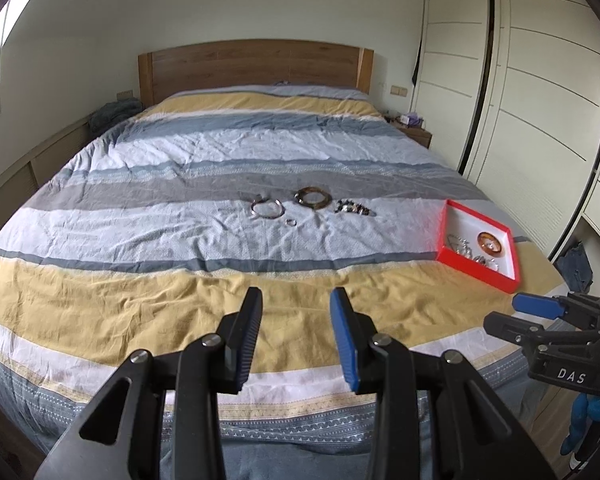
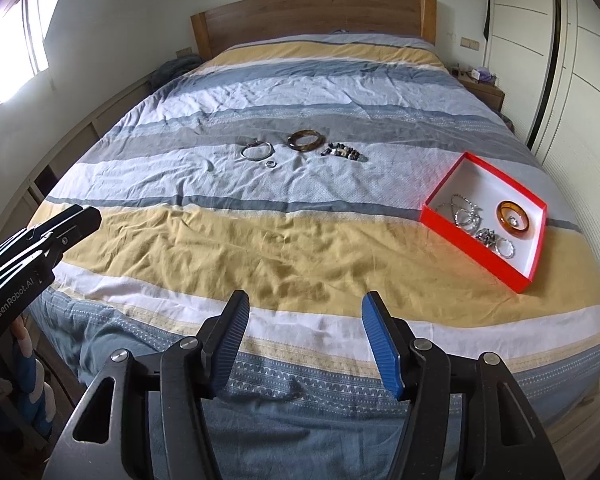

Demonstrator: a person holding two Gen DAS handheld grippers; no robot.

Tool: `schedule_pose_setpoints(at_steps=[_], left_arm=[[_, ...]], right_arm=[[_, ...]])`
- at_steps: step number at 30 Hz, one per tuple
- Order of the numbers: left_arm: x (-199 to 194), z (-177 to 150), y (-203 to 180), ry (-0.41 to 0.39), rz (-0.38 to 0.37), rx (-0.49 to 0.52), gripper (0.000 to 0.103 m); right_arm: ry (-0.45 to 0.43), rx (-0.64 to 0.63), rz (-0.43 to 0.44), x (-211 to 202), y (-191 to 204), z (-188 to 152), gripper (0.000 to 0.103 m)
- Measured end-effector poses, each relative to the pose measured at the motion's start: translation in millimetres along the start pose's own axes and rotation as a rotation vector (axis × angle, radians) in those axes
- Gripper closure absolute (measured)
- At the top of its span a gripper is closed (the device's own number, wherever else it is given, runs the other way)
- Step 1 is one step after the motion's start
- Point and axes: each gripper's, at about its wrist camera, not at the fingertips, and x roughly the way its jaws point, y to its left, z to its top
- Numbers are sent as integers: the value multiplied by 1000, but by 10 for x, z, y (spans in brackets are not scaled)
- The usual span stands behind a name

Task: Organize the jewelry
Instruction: 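Withdraw both tools from the box back toward the remaining jewelry, then grasp the brown beaded bracelet with the right tool while the left tool grasps the small silver ring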

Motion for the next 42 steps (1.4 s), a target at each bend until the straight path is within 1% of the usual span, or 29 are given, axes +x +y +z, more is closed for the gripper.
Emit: schedule_pose_setpoints(at_steps=[7,13,15,19,24,27,30,35,39,42], left_arm=[[426,0,115,74,11,-1,70],[938,131,358,122,28,-53,70],[1103,200,431,127,31,-70,70],[1476,386,494,128,12,-89,70],[2063,604,480,144,-46,-122,70],[2426,682,480,159,-62,-140,70],[2722,730,471,168,-75,-157,70],[3186,771,413,186,-95,-136,70],[3458,762,344,200,-117,-115,70],[3611,759,313,211,-110,-106,70]], right_arm=[[34,-26,25,307,3,118,45],[56,-55,47,651,-31,317,45],[57,-62,58,794,-60,424,45],[47,-78,72,1118,-121,675,45],[18,-71,88,1557,-263,1080,45],[7,-80,87,1854,-359,1336,45],[2,-94,83,2162,-461,1578,45],[6,-123,71,2688,-594,1899,42],[8,-146,71,3006,-626,2043,41],[11,-158,72,3211,-628,2108,40]])
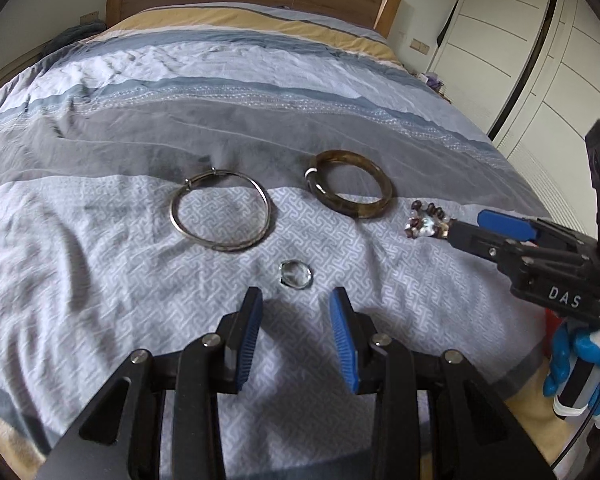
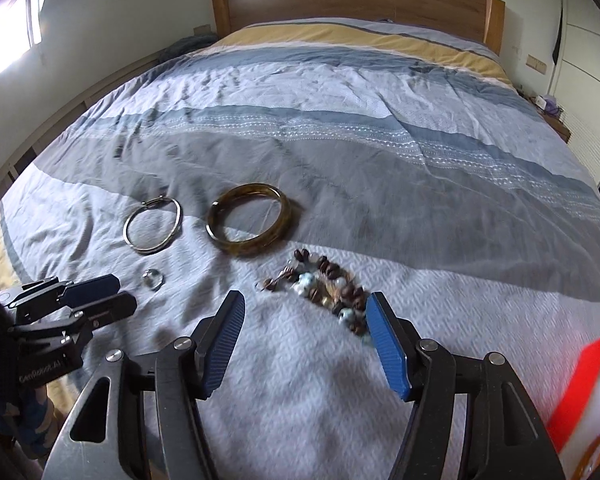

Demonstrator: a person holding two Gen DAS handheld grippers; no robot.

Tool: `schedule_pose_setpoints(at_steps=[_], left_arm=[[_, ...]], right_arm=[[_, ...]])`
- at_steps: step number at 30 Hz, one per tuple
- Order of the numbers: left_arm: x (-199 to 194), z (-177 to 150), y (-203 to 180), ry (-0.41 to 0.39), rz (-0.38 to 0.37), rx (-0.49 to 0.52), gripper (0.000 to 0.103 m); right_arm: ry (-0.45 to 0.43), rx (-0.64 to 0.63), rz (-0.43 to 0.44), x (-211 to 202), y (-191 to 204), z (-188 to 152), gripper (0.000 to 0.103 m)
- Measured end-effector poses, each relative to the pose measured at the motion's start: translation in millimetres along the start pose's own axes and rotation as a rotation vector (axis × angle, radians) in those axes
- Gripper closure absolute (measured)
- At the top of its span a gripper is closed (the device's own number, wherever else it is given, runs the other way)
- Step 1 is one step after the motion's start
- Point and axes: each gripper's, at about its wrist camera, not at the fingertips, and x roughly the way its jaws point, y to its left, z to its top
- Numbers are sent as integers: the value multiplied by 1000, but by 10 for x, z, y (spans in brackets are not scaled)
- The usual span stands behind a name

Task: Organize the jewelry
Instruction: 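Grasp the brown beaded bracelet with the right tool while the left tool grasps the small silver ring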

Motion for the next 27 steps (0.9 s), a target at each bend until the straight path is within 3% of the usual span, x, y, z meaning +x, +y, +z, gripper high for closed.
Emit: schedule_pose_setpoints(at_steps=[13,15,17,22,27], left_arm=[[269,27,-53,7,22,50,71],[270,26,-41,10,0,46,80],[278,21,-29,15,-16,44,85],[285,20,-54,12,-24,55,85],[256,10,-86,-3,-23,68,85]], right_arm=[[26,4,16,462,-96,7,35],[29,3,16,466,-95,-26,41],[37,1,13,464,-92,-68,57],[28,43,31,414,-173,-150,87],[-5,71,49,330,-208,-212,91]])
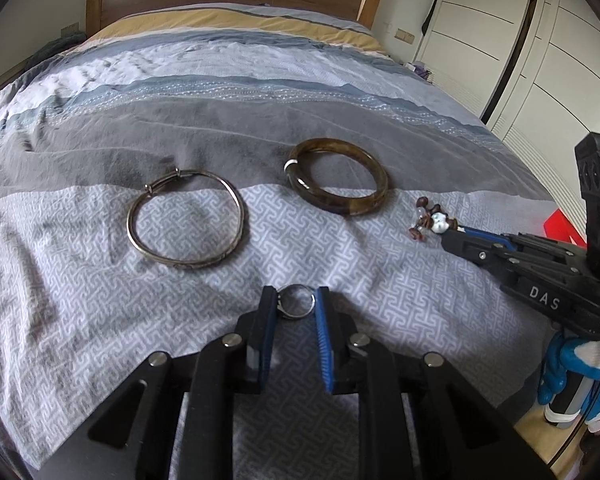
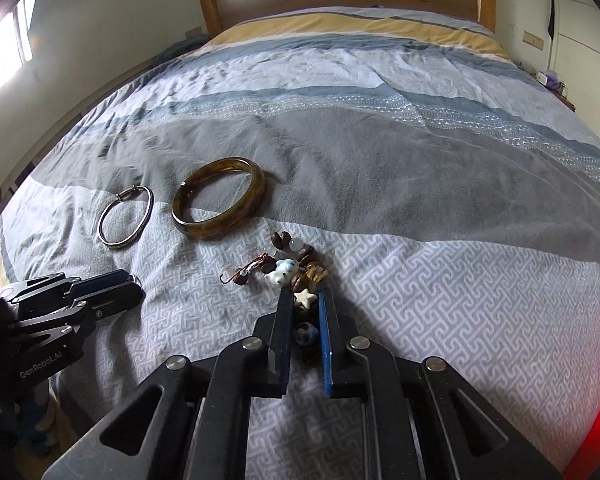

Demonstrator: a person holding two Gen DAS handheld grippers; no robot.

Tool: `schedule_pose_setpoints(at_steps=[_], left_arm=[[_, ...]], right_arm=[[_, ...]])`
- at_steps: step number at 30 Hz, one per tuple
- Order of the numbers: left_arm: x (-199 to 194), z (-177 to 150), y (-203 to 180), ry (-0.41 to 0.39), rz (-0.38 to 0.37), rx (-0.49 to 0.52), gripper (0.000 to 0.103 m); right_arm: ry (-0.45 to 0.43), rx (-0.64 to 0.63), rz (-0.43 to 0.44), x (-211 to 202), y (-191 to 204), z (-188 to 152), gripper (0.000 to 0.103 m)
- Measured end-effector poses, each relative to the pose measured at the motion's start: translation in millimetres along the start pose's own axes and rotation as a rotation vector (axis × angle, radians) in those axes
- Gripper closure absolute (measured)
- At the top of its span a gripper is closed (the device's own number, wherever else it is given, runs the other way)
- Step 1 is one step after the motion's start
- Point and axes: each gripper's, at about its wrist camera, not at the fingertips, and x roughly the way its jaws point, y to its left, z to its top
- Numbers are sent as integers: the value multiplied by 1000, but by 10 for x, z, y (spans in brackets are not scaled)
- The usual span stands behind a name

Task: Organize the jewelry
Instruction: 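Grasp the brown beaded bracelet with the right tool while the left tool grasps the small silver ring, then carry the beaded bracelet and silver ring over the red box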

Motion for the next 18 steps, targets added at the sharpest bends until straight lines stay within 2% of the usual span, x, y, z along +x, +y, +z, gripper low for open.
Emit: schedule_pose_setpoints(at_steps=[10,18], left_arm=[[-197,11,-129,-28,-6,8,85],[-458,106,-601,-58,-79,42,85]], right_arm=[[-90,59,35,-418,-1,-88,92],[-154,77,8,-1049,-98,-137,92]])
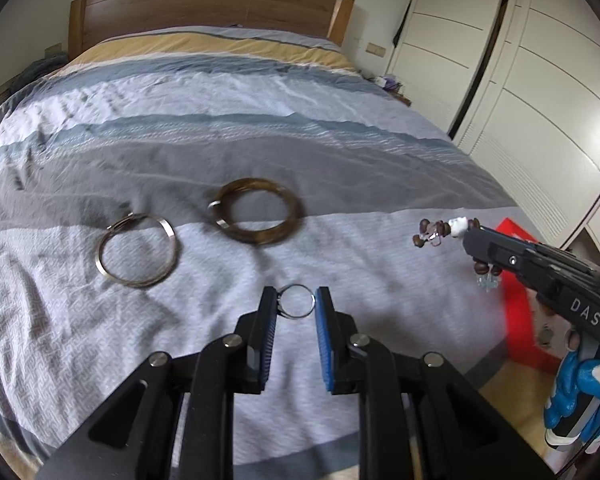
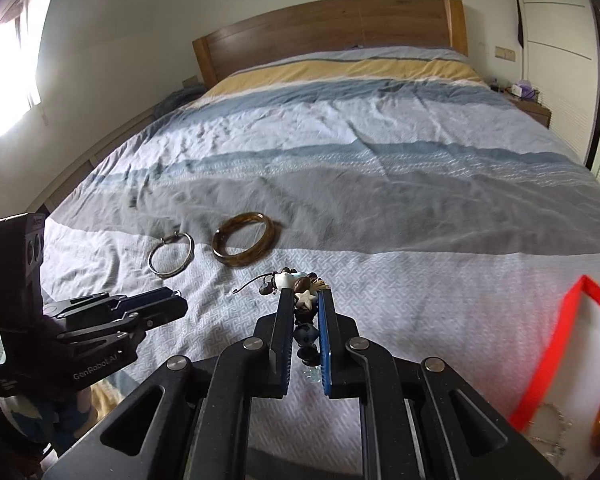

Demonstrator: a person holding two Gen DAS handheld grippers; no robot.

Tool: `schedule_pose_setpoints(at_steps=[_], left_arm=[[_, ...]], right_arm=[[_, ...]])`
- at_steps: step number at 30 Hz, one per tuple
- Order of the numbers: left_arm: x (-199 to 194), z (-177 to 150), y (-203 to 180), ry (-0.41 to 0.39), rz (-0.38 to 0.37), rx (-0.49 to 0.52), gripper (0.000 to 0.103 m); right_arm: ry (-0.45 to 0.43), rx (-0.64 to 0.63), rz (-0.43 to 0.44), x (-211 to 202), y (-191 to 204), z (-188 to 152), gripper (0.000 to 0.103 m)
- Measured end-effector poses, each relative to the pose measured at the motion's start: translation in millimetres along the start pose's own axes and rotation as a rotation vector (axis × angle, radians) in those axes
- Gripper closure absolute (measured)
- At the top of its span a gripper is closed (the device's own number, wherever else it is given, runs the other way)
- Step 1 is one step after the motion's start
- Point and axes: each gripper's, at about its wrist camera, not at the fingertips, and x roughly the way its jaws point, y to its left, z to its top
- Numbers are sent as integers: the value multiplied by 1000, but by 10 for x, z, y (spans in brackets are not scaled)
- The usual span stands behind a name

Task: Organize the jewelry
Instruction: 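Carry the beaded bracelet and silver ring over the red box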

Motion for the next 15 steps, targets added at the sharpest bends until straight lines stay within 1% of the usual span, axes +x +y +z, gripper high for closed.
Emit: schedule_pose_setpoints(at_steps=[6,11,15], left_arm=[[-71,83,-571,-5,-87,45,85],[4,75,-1169,15,-158,108,85],[132,40,-1656,38,-210,149,85]], right_arm=[[-30,4,-66,-502,-312,-37,92],[-29,17,-157,-824,-803,-135,92],[-13,27,-221,-943,-1222,-215,92]])
